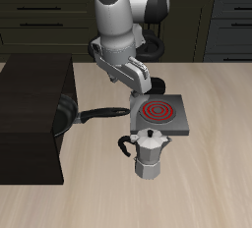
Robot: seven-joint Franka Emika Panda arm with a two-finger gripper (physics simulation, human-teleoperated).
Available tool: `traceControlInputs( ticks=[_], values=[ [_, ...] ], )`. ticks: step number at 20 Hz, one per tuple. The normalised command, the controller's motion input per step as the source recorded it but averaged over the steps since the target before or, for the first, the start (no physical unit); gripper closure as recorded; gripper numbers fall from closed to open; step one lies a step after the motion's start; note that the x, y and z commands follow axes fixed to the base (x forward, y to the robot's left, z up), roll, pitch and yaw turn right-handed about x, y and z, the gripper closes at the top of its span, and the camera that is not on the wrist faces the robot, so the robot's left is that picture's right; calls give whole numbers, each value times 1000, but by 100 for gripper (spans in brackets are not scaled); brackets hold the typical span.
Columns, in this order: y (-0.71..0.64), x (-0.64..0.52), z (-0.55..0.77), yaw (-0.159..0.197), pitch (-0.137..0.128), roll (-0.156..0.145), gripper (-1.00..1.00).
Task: Place the frypan on top of the shelf
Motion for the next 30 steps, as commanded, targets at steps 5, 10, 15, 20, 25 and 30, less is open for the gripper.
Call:
traceControlInputs(
  ticks=[5, 10, 15, 20, 25, 30],
  values=[
    [111, 18, -86, -46, -6, 18, -100],
    [8, 28, -32, -40, -21, 13, -100],
    [-43, 70, -49, -26, -13, -7, -100],
    [22, 103, -86, -17, -3, 3, -100],
    [-37, 119, -138, -38, 12, -10, -100],
    [-62, 99, -171, -45, 8, 5, -100]
  ],
)
